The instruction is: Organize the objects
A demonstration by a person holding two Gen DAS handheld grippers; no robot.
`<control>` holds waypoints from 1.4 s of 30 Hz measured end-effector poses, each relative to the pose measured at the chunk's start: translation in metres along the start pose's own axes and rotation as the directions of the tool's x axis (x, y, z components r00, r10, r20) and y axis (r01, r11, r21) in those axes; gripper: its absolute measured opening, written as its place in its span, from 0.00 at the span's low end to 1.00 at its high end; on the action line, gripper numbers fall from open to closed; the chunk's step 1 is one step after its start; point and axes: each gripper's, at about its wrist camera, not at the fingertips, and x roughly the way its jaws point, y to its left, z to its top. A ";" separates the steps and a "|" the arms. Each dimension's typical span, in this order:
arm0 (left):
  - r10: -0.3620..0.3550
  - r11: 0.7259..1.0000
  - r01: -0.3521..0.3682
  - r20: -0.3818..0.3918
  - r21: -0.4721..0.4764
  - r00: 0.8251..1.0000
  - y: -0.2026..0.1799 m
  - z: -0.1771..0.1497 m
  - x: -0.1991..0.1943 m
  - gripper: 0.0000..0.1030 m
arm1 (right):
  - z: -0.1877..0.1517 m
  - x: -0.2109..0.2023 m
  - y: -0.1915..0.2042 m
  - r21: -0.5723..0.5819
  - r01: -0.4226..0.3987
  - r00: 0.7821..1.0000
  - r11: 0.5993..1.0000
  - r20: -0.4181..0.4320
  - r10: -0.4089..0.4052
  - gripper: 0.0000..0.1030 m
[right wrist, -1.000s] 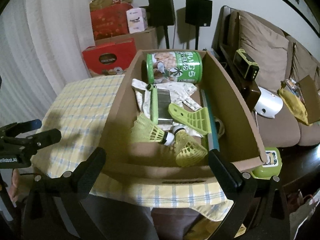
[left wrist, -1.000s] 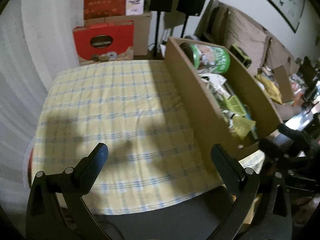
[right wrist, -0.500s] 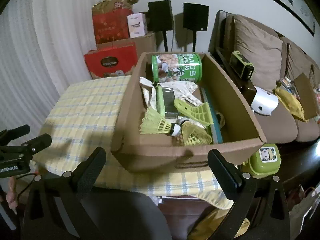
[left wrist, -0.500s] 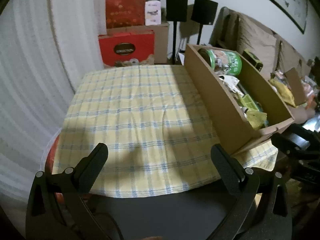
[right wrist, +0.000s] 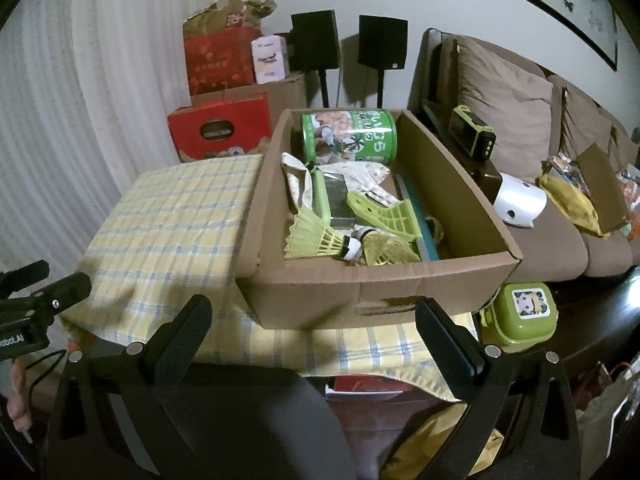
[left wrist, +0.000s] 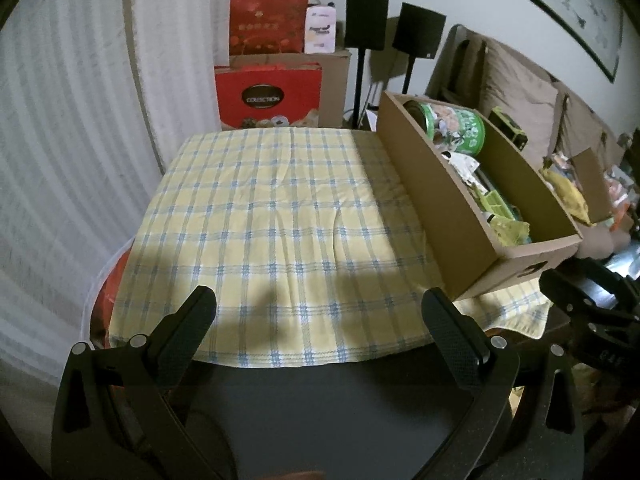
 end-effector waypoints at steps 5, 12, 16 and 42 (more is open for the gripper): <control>0.016 1.000 -0.016 0.013 0.003 1.000 -0.002 -0.004 -0.003 1.00 | -0.002 -0.005 0.002 0.002 0.011 1.000 1.000 0.015 -0.011 0.99; 0.019 1.000 -0.019 0.022 0.002 1.000 -0.002 -0.005 -0.005 1.00 | -0.002 -0.008 0.002 0.006 0.018 1.000 1.000 0.025 -0.018 0.99; 0.020 1.000 -0.020 0.024 0.002 1.000 -0.002 -0.005 -0.005 1.00 | -0.002 -0.007 0.001 0.014 0.018 1.000 1.000 0.024 -0.018 0.99; 0.026 1.000 -0.026 0.024 0.002 0.999 -0.002 -0.006 -0.008 1.00 | -0.004 -0.010 0.000 0.028 0.017 0.999 0.999 0.035 -0.018 0.99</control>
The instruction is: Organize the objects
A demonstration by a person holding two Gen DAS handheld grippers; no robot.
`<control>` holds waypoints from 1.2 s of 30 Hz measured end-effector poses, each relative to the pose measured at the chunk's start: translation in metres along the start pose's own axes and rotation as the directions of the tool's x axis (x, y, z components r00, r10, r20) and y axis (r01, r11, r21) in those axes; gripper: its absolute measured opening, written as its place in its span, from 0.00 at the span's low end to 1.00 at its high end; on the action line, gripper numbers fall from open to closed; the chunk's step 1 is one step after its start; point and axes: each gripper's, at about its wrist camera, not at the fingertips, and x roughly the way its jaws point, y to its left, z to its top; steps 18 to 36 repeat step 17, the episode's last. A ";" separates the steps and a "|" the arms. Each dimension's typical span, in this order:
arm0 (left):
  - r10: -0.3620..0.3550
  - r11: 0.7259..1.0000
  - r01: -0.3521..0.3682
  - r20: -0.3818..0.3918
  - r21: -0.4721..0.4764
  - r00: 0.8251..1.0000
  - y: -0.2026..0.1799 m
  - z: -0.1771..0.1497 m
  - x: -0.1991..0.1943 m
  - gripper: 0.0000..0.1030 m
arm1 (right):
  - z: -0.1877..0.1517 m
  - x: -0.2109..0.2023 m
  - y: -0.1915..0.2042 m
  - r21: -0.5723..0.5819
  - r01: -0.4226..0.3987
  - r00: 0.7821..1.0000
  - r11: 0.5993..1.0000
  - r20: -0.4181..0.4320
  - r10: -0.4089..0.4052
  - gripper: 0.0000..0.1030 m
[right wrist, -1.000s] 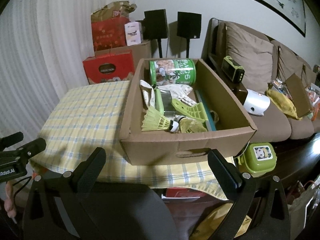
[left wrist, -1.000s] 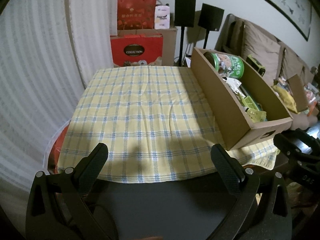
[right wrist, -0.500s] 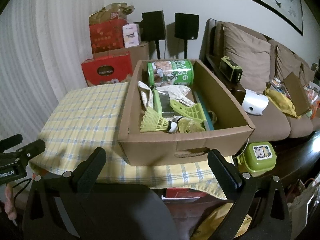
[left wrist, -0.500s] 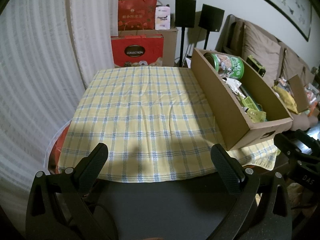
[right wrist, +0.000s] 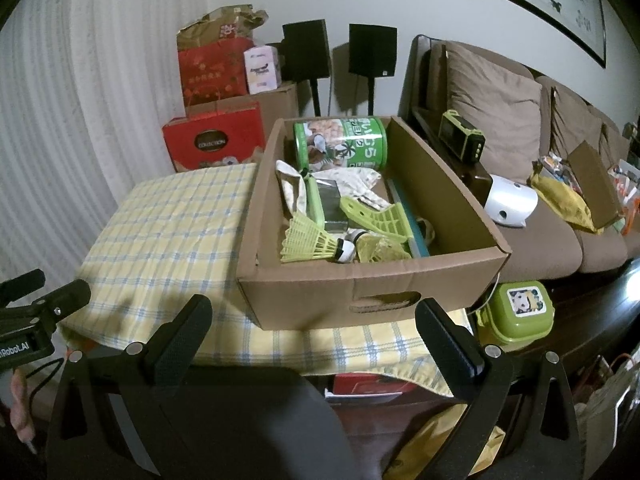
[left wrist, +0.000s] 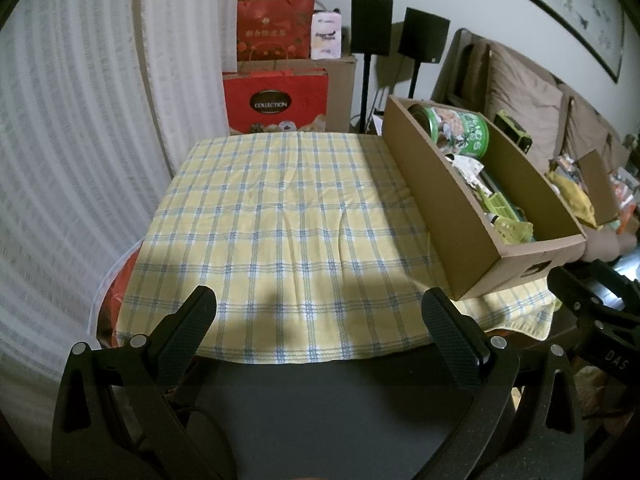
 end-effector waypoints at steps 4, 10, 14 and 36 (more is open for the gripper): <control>0.002 1.000 -0.002 -0.002 -0.002 1.000 -0.001 -0.001 0.000 1.00 | 0.000 0.000 0.000 0.001 0.002 1.000 1.000 0.001 -0.002 0.99; 0.007 1.000 -0.007 -0.002 -0.002 1.000 -0.002 -0.002 0.001 1.00 | 0.000 0.000 0.000 0.002 0.002 1.000 1.000 0.001 -0.002 0.99; 0.008 1.000 -0.008 0.000 -0.003 1.000 -0.002 -0.002 0.001 1.00 | 0.000 0.000 0.000 0.000 0.002 1.000 1.000 -0.002 -0.002 0.99; 0.006 1.000 -0.006 -0.004 -0.003 1.000 -0.002 -0.003 0.001 1.00 | -0.001 0.000 0.001 0.002 0.002 1.000 1.000 -0.002 -0.002 0.99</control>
